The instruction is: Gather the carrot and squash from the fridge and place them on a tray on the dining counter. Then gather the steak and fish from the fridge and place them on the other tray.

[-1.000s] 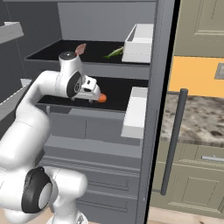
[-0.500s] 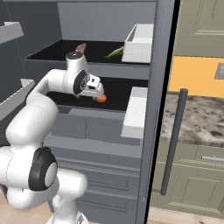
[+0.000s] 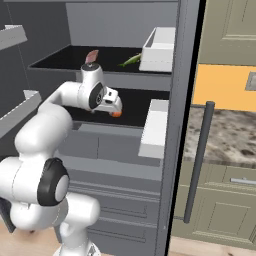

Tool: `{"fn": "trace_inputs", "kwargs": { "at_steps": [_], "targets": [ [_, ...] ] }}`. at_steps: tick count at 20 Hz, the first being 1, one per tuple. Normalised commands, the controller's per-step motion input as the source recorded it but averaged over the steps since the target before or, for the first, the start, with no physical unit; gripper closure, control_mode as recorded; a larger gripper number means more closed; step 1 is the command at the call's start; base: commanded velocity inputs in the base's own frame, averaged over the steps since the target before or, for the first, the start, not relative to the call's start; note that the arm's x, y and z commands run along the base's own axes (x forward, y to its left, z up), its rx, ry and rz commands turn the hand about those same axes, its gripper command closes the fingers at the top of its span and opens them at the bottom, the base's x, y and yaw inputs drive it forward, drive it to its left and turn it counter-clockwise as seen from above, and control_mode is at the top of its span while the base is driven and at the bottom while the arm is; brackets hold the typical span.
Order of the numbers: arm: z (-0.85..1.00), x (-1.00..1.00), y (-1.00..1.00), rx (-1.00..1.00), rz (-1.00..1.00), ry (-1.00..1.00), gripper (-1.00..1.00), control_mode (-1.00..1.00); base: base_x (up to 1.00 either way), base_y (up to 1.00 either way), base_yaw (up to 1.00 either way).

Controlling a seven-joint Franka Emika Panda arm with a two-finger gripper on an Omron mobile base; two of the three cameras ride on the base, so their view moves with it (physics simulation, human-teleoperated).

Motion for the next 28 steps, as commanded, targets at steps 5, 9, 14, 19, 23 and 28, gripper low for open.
{"fn": "trace_inputs", "kwargs": {
  "at_steps": [5,9,14,19,23,28],
  "targets": [
    [-0.1,0.38,-0.01,-0.03,0.0,0.0,-1.0,-1.0,0.0,0.0,0.0],
    [-0.12,0.32,0.0,-0.03,0.0,0.0,-1.0,-1.0,0.0,0.0,0.0],
    [-0.06,0.26,0.0,-0.01,0.0,0.0,-1.0,-1.0,0.0,0.0,0.0],
    [-0.06,0.2,-0.01,0.0,0.0,0.0,-1.0,-1.0,0.0,0.0,0.0],
    [-0.11,0.14,-0.01,0.0,0.0,0.0,-1.0,-1.0,0.0,0.0,0.0],
    [-0.14,0.18,0.0,-0.01,0.0,0.0,-1.0,-1.0,0.0,0.0,0.0]
  ]
}}
